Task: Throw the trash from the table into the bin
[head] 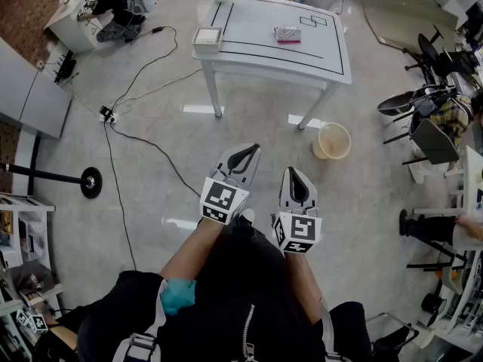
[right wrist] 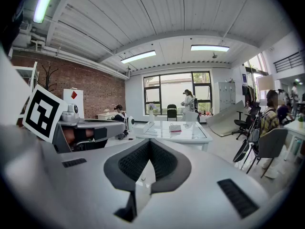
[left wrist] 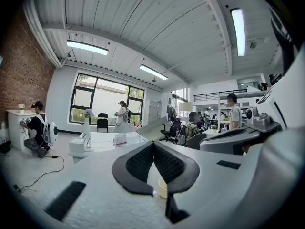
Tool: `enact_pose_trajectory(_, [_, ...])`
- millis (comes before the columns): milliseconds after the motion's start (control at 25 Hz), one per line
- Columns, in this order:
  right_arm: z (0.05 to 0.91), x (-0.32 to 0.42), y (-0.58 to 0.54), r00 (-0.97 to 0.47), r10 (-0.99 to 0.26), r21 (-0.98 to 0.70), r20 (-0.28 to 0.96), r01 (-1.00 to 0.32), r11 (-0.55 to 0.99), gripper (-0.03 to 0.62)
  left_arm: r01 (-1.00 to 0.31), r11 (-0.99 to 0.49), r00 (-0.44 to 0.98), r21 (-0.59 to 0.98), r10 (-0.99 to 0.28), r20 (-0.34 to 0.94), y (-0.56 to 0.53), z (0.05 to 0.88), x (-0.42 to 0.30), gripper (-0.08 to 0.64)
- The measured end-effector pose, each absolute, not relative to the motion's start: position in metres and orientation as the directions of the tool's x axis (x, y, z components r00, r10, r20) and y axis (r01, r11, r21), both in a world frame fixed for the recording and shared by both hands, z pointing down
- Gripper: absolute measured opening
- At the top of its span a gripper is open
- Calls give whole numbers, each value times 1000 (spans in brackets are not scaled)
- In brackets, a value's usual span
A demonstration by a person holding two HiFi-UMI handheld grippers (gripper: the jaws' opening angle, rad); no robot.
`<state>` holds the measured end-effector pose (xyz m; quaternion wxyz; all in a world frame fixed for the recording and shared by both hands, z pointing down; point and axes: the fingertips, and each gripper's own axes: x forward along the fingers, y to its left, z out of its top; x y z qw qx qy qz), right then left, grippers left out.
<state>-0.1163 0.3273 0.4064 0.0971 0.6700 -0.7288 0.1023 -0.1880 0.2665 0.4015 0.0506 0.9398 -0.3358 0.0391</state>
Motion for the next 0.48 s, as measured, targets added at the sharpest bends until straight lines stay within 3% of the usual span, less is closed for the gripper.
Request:
enact_pose_trajectory(240, [398, -115, 322, -123, -970, -97, 211, -990, 104, 11, -631, -772, 774, 68, -623, 110, 260, 403, -184, 8])
enact_pose_trajectory(480, [402, -110, 315, -98, -969, -63, 225, -994, 86, 11, -629, -775, 776, 62, -622, 105, 253, 401, -178, 8])
